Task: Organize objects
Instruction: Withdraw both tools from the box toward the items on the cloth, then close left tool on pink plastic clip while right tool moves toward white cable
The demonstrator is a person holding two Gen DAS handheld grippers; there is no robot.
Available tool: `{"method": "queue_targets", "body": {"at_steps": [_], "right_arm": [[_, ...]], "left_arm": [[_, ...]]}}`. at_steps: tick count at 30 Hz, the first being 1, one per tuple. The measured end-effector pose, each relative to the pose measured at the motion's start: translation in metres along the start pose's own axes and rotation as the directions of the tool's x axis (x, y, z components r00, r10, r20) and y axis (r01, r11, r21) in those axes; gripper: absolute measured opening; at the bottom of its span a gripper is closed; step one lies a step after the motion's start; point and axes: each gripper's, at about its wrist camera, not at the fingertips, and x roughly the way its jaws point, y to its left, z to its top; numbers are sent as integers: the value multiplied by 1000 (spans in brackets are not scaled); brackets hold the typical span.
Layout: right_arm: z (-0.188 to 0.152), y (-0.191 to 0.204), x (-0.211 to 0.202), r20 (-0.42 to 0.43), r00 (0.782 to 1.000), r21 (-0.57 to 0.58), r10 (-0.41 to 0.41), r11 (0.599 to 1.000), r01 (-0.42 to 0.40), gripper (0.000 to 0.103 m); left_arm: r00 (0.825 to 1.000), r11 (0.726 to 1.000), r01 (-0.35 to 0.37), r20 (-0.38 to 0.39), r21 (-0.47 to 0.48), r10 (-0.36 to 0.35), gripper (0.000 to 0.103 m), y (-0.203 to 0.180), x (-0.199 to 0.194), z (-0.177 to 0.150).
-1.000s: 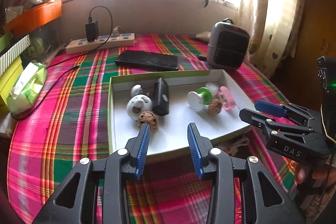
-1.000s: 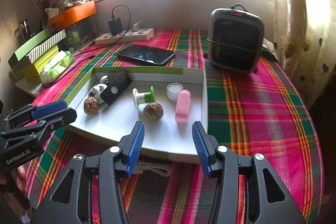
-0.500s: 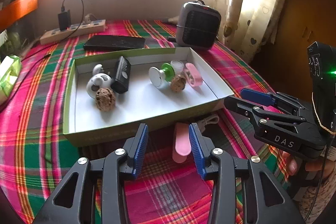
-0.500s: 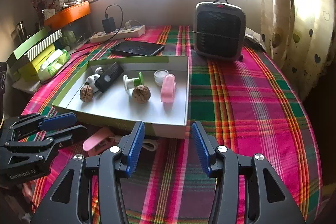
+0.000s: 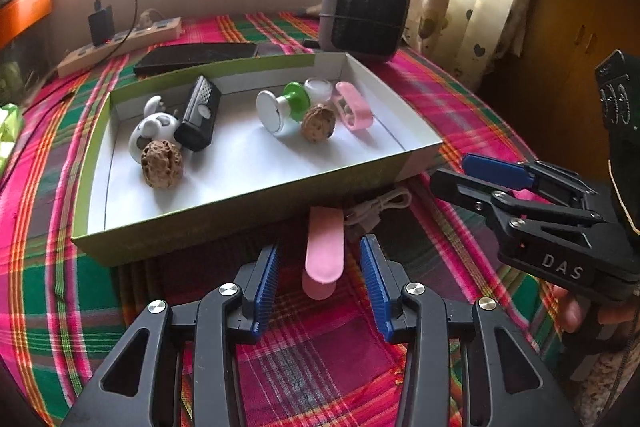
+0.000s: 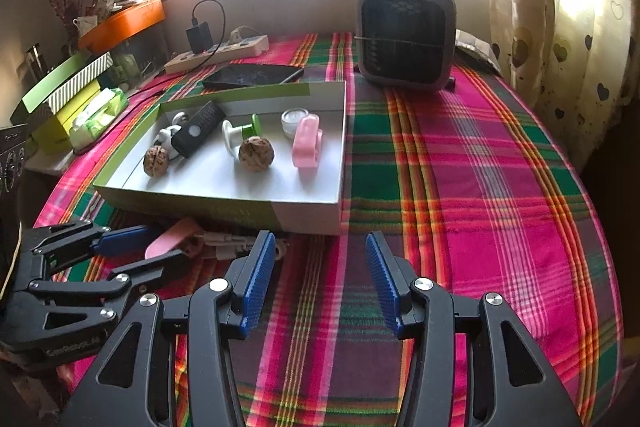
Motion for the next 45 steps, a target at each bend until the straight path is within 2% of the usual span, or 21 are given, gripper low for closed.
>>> {"method": "queue_targets", "body": {"at_steps": [3,7,10,16,21,27,28,30,31,36,45], "right_arm": [[-3,0,4,-19,1000,4,13,1000,-13,49],[-5,3,10,-41,997,12,60,998,-60,49],[-5,9,13,-48,995,3,87,996,-87,49],[-3,22,14,-44,993,-17,107,994,-108,49],[-1,31,16,-25,998,10,59,998,-59,49],[3,33,17,-12,999,80,46,996,-45,49],[3,34,17,-14,999,96,45,994,-44,50],[3,36,19,-20,999,118,38,992,-36,59],[3,37,20,-23,999,121,32,992,-29,61],[3,40,25,-36,999,144,9,990,-4,61],[-5,40,20,-77,993,117,-85,989,93,64]], "left_arm": [[1000,1000,-18,3,-16,18,38,4,2,-1],[1000,999,-27,9,-28,27,26,8,1,-1],[999,999,-32,10,-38,32,22,11,-1,-3],[999,997,-49,16,-58,50,21,20,-6,-7],[998,995,-63,20,-73,65,21,30,-11,-11],[998,994,-62,26,-86,65,21,36,-14,-14],[998,994,-62,27,-87,64,21,37,-14,-14],[998,994,-58,28,-92,60,21,39,-15,-14],[998,994,-54,28,-95,57,21,40,-15,-15],[999,995,-41,28,-96,44,21,43,-16,-15],[999,995,-30,27,-93,32,21,46,-16,-15]]}}
